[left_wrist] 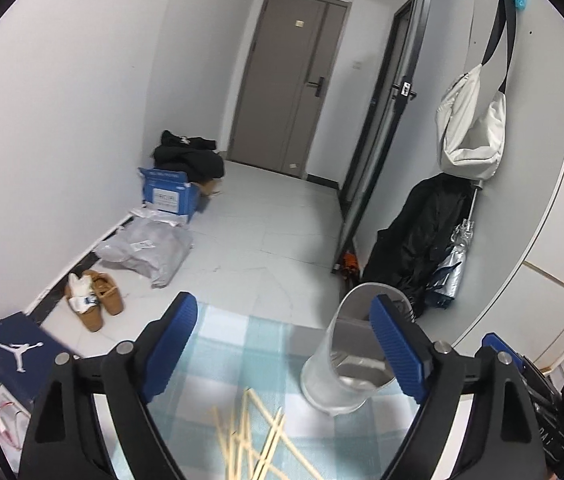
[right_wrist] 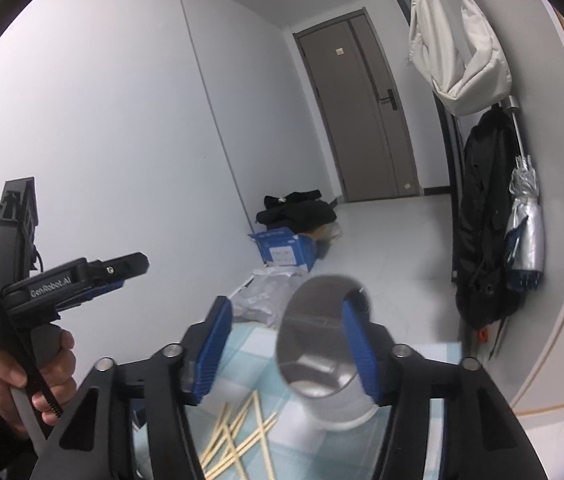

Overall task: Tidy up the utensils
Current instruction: 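Open the left gripper over the holder while the right gripper opens too, then move both grippers back over the wooden chopsticks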

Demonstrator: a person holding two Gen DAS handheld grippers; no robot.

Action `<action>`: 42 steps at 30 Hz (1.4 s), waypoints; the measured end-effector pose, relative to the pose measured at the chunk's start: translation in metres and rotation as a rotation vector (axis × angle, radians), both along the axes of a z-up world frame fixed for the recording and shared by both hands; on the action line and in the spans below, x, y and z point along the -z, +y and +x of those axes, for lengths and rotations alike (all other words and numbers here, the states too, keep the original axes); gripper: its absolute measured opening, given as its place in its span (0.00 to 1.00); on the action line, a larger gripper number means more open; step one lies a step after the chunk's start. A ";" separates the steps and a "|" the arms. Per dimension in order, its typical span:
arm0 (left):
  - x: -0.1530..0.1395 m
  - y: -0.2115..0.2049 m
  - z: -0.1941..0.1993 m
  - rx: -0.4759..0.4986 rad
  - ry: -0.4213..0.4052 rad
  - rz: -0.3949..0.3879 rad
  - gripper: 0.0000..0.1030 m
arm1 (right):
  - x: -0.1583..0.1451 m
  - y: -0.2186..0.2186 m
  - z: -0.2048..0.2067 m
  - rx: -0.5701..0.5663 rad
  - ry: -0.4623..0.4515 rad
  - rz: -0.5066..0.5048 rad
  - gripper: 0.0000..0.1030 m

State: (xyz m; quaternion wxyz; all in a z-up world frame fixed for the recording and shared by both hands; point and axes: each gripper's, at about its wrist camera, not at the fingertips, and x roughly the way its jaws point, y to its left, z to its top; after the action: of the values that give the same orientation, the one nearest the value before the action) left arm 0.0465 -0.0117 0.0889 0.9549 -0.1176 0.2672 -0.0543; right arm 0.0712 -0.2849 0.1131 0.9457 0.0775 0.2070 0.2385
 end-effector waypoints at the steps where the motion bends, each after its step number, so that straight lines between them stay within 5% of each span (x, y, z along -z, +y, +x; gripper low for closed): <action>1: 0.001 0.001 -0.005 -0.010 -0.005 0.007 0.87 | 0.002 0.002 -0.004 0.000 0.003 0.000 0.60; 6: 0.011 0.009 -0.024 -0.053 -0.010 0.028 0.97 | 0.011 0.015 -0.019 -0.005 0.036 -0.008 0.63; 17: 0.062 0.024 -0.039 -0.119 0.062 0.114 0.99 | 0.048 0.040 -0.036 -0.012 0.118 -0.098 0.77; 30: 0.093 0.026 -0.038 -0.030 0.220 0.027 0.99 | 0.086 0.050 -0.024 0.005 0.316 -0.160 0.81; 42: 0.115 0.054 -0.020 -0.067 0.314 -0.048 0.99 | 0.127 0.067 0.001 -0.016 0.448 -0.229 0.81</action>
State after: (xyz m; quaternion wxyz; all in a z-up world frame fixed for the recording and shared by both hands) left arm 0.0262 0.0422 -0.0262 0.8995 -0.1562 0.4079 -0.0099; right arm 0.0724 -0.2183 -0.0140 0.8769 0.0193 0.4378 0.1977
